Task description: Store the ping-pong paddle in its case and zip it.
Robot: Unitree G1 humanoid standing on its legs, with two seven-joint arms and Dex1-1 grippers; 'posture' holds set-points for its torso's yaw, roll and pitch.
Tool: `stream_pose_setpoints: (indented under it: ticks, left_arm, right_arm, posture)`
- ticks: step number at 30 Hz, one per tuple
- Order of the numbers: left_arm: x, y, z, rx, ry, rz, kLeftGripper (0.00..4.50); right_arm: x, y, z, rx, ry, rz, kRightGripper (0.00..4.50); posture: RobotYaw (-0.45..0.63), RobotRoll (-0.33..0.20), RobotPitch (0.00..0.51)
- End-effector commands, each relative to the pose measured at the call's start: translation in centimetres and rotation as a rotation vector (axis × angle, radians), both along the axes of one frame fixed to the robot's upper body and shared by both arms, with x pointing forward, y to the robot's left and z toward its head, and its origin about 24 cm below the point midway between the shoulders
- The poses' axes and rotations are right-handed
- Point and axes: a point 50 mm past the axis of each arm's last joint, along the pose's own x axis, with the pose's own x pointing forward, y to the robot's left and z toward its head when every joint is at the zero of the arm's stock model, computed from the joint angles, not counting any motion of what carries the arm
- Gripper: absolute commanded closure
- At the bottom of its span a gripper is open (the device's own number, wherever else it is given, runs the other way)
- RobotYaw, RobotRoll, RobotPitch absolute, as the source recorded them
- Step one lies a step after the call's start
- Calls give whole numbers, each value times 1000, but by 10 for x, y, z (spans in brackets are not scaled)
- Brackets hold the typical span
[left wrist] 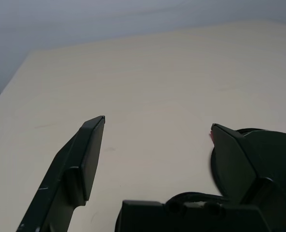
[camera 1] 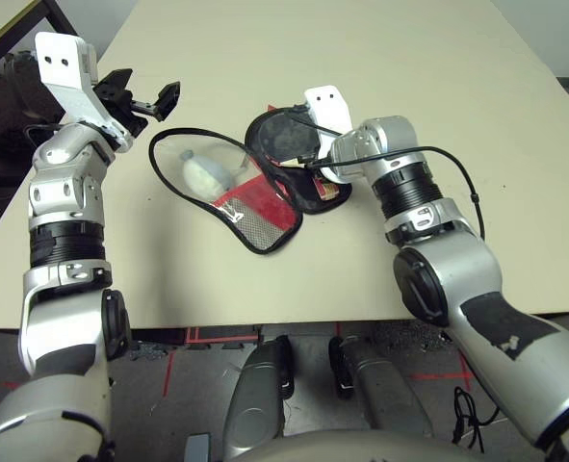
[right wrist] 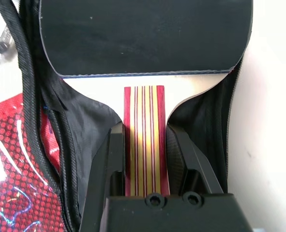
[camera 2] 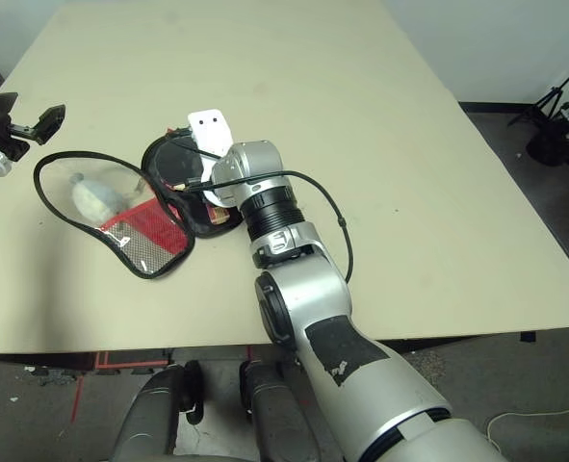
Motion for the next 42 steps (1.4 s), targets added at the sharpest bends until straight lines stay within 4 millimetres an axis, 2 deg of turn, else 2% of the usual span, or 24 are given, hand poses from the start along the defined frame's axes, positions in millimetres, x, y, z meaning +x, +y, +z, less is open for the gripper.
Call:
stream_pose_setpoints:
  ticks: [1,7,9,13,18,22,27,29,33,37,42]
  left_arm:
    - [-3,4,-3,-16,10,13,0]
    - [-5,5,-4,-19,11,17,0]
    - [-5,4,-4,-20,10,18,0]
    - [-4,2,-3,-21,6,14,0]
    - [-5,3,-1,-18,-3,15,0]
    - [-6,8,1,-14,-4,29,0]
    - [-7,19,3,-12,9,56,0]
    - [-8,28,-1,-26,47,76,0]
    - [-15,45,-10,-2,112,96,0]
    - [-24,62,-29,2,203,132,0]
    - [-34,67,-62,6,314,129,0]
  right_arm:
    - [1,7,4,3,-37,25,3304]
    - [4,5,1,-6,-44,28,3304]
    - [3,4,1,2,-38,47,2571]
    - [7,-7,6,24,-59,82,1472]
    - [15,-42,32,71,-203,128,18]
    - [16,-75,61,142,-405,141,18]
    - [9,-130,73,161,-538,86,18]
    - [6,-156,67,159,-549,60,18]
    - [1,-194,53,163,-605,-25,18]
    - [-9,-215,36,127,-647,-21,18]
    - [-21,-227,21,108,-685,-14,18]
  posture:
    - [-25,0,203]
    - [-25,0,200]
    - [-28,0,196]
    - [-30,0,190]
    - [-27,0,182]
    - [-27,0,179]
    - [-32,0,177]
    - [-39,0,176]
    - [-50,0,178]
    - [-53,0,179]
    - [-57,0,180]
